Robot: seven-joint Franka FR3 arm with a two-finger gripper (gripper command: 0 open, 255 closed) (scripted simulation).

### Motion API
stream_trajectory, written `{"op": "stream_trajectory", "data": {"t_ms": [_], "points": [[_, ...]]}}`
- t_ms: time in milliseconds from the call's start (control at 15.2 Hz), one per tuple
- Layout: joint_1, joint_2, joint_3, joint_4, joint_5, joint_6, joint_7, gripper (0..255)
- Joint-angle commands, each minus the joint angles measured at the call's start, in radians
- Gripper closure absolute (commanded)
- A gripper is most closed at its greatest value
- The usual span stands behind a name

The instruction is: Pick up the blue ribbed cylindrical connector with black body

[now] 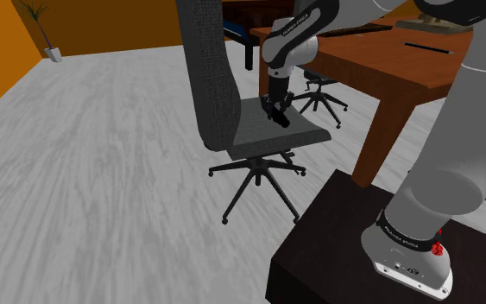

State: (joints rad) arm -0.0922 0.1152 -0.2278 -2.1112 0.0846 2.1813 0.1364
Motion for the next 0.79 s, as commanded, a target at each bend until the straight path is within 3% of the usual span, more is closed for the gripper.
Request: {"op": "stream_trajectory", "data": {"t_ms": [0, 726], "points": [[0.0, -0.012, -0.001, 0.016, -0.005, -0.028, 0.004, 255], [0.002, -0.065, -0.002, 0.081, -0.023, -0.143, 0.021, 255]]}}
